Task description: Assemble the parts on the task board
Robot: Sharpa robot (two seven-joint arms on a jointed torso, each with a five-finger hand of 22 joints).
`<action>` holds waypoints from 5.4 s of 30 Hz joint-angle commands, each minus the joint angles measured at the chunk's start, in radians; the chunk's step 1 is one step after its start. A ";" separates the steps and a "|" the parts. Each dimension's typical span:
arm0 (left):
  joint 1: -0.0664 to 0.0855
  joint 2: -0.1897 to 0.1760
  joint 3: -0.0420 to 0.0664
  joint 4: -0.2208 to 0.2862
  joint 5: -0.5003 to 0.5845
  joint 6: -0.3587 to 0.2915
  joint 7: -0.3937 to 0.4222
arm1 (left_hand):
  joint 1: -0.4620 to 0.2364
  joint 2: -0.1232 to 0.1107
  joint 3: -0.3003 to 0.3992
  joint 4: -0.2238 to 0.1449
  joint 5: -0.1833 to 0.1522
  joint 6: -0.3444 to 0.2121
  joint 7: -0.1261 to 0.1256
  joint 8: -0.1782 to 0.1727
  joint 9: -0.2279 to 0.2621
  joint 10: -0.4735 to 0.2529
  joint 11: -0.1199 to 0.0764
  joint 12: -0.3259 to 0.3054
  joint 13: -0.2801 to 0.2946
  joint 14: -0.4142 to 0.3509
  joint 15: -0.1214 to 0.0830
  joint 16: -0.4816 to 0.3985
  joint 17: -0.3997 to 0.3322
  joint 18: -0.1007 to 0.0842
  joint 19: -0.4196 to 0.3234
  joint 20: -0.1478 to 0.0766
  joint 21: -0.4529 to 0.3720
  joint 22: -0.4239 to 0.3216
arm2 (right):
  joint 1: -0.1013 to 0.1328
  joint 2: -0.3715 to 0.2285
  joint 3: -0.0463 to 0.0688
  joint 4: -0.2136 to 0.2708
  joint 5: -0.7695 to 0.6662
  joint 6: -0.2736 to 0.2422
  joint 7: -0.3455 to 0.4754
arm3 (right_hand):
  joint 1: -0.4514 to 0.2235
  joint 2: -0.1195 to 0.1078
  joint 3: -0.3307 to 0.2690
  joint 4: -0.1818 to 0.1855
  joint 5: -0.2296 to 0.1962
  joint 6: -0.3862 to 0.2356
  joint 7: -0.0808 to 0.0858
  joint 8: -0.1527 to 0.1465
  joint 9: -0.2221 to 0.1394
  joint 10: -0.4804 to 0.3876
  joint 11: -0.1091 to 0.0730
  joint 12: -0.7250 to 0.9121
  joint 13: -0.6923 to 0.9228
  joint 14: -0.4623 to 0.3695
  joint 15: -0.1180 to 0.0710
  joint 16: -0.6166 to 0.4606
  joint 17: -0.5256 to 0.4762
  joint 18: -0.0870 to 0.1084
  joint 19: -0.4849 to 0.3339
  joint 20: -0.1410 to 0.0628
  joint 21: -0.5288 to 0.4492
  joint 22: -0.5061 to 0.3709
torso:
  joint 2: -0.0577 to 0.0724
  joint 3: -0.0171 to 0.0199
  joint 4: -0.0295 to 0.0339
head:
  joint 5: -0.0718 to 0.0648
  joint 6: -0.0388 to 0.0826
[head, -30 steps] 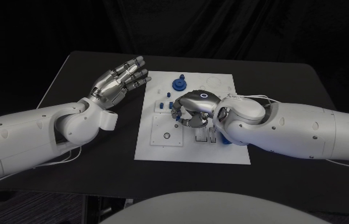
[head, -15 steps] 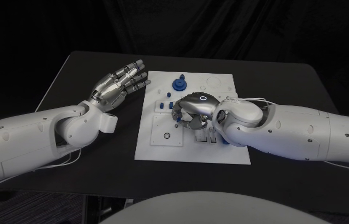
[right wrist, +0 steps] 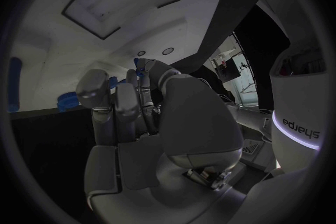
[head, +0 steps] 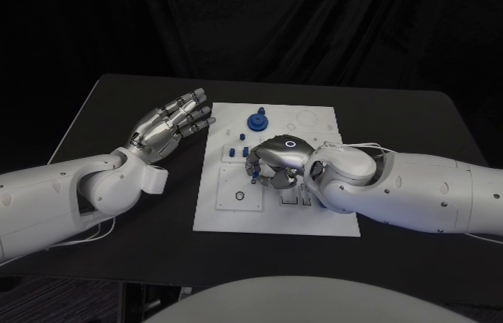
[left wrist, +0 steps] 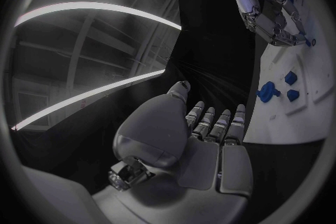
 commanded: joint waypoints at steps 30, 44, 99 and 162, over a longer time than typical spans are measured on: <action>-0.004 0.004 0.001 -0.004 0.003 0.017 0.053 | -0.002 0.008 0.009 -0.001 0.000 -0.002 0.005 0.000 0.000 -0.002 0.003 0.000 0.000 -0.004 0.004 0.003 0.000 -0.018 0.007 0.000 0.002 -0.001 | -0.018 -0.008 0.000 0.010 0.006 -0.004 -0.011 | -0.012 -0.001 0.007 -0.003 -0.003 0.005 -0.001 0.000 0.000 0.010 0.001 -0.003 0.000 0.006 -0.001 0.004 -0.004 -0.019 0.006 -0.002 0.003 0.114 | 0.001 0.0000 0.0006 | 0.006 0.000; -0.005 0.003 0.001 -0.007 0.003 0.017 0.041 | -0.002 0.008 0.009 -0.001 0.000 -0.003 0.005 0.000 0.000 -0.002 0.003 0.000 0.000 -0.004 0.005 0.003 0.000 -0.019 0.007 0.000 0.002 -0.002 | -0.018 -0.009 0.000 0.011 0.007 0.008 -0.014 | -0.013 -0.001 0.007 -0.002 -0.004 0.006 -0.001 -0.001 0.000 0.011 0.001 -0.004 0.000 0.006 -0.001 0.004 -0.005 -0.019 0.006 -0.002 0.001 0.113 | 0.000 -0.0001 0.0006 | 0.007 0.000; -0.009 0.010 0.001 -0.018 0.003 0.025 0.016 | -0.011 0.007 0.035 -0.003 -0.001 0.053 0.046 0.014 0.010 -0.004 -0.019 0.003 0.001 -0.004 0.008 0.010 0.001 -0.028 0.012 0.000 0.002 -0.006 | -0.027 -0.002 0.000 -0.003 0.009 0.016 -0.006 | -0.077 -0.046 -0.126 0.097 -0.273 -0.164 0.022 -0.338 -0.234 -0.217 0.075 -0.185 -0.110 -0.081 0.066 -0.059 -0.117 0.008 -0.066 0.060 -0.190 0.059 | 0.000 0.0004 -0.0004 | 0.006 0.000; -0.017 0.004 0.001 -0.015 0.003 0.021 0.025 | -0.013 -0.001 0.047 -0.009 0.004 0.040 0.027 0.014 0.008 -0.001 -0.003 0.008 0.001 -0.008 0.005 0.010 0.001 -0.027 0.005 -0.001 -0.002 -0.016 | 0.056 -0.220 -0.005 0.009 0.145 0.020 -0.071 | 0.013 0.003 -0.172 0.112 -0.161 -0.037 0.028 -0.359 -0.382 -0.063 0.064 -0.262 -0.278 -0.045 0.054 -0.019 -0.087 -0.003 -0.016 0.050 -0.135 0.088 | 0.000 -0.0006 -0.0012 | -0.003 0.000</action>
